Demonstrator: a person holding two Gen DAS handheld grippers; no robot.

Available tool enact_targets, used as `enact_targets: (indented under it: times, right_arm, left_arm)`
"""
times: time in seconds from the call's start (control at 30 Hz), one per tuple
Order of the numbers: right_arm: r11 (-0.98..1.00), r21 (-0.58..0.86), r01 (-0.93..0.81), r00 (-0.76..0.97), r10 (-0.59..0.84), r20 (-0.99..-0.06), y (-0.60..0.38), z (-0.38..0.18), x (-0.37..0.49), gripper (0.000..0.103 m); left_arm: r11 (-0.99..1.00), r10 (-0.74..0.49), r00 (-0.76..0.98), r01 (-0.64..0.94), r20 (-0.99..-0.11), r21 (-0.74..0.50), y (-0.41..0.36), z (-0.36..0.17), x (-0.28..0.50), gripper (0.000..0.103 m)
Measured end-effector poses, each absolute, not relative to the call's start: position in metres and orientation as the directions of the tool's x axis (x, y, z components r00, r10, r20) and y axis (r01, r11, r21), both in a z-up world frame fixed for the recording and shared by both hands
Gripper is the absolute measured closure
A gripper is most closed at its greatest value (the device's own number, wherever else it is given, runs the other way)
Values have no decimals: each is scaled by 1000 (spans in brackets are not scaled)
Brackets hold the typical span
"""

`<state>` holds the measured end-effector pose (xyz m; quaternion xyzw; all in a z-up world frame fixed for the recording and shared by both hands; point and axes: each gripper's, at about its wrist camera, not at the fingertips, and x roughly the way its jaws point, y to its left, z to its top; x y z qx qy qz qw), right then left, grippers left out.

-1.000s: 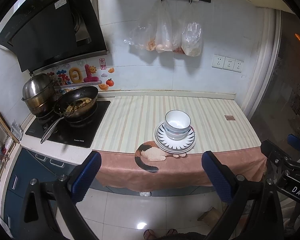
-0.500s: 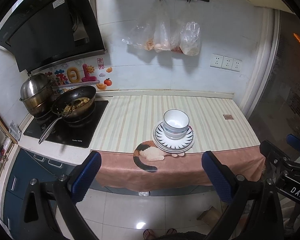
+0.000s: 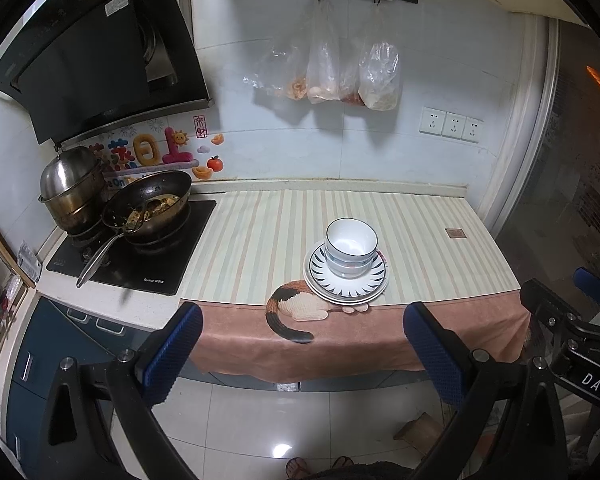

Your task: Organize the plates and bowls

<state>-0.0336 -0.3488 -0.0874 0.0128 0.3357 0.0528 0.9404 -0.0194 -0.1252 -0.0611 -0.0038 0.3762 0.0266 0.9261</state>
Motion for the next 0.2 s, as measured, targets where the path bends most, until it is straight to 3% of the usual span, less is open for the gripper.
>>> enact_targets:
  times: [0.2]
  right_arm:
    - [994, 62, -91, 769, 109, -630, -349, -88, -34, 1]
  left_arm:
    - [998, 48, 716, -53, -697, 14, -127, -61, -19, 0]
